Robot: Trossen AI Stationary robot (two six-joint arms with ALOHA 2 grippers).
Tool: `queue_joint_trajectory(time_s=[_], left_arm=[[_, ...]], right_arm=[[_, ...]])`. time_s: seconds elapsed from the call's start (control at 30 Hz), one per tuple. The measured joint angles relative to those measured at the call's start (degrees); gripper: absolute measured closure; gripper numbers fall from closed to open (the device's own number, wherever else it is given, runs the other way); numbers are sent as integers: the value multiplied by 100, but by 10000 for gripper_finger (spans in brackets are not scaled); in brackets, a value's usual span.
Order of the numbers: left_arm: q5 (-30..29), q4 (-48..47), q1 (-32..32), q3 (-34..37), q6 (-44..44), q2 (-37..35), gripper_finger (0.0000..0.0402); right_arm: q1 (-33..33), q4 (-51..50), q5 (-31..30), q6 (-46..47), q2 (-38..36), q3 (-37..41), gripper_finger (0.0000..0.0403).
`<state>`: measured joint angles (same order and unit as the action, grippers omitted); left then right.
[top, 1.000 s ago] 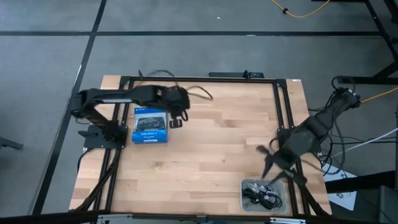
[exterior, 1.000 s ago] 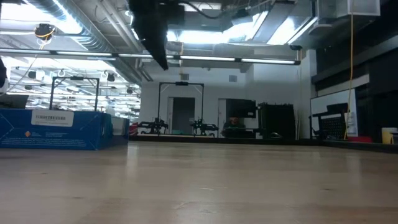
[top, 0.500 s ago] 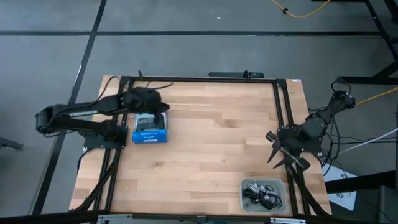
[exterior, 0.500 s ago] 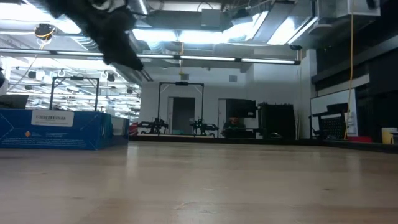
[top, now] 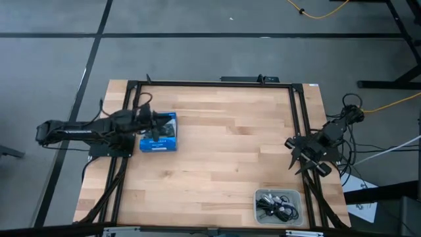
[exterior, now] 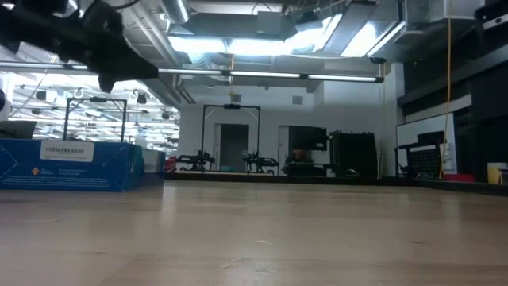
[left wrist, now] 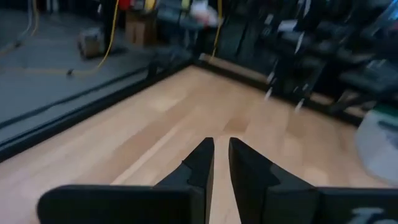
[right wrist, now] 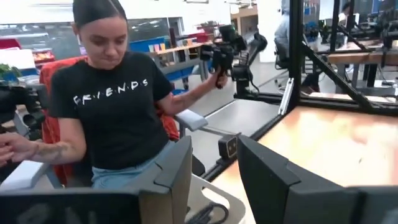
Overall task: Pick and place USB-C Cables
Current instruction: Return to Home Position
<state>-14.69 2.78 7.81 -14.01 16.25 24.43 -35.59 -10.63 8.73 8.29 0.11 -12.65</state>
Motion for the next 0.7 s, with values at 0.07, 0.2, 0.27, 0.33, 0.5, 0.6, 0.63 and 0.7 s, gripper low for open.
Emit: queue_joint_trajectory(time_s=[0.07,0.2,0.27,0.33,0.5,0.6,0.63,0.7], left_arm=[[-3,610,-73,424,-13,-273,358],[-28,1343,-211,1172,-17,-710,358],[-76,1367,-316,1357,51,-868,358],[-200,1103,-459,1341,135,-955,358],[-482,1006,-867,1354,120,-960,358],[-813,879,-1074,1354,119,-956,358],[-877,877,-1136,1354,104,-958,358],[-900,892,-1239,1354,2,-958,358]], right_arm=[[0,-23,-14,9,-5,-5,271],[2,-52,-9,-155,-3,-4,271],[2,-64,-10,-212,-3,-4,271],[8,-147,-13,-374,-3,-3,271],[138,-111,-51,-558,-2,415,271],[250,42,-88,-273,-3,810,271],[276,155,-98,-210,11,856,271],[330,194,-124,-133,67,857,271]])
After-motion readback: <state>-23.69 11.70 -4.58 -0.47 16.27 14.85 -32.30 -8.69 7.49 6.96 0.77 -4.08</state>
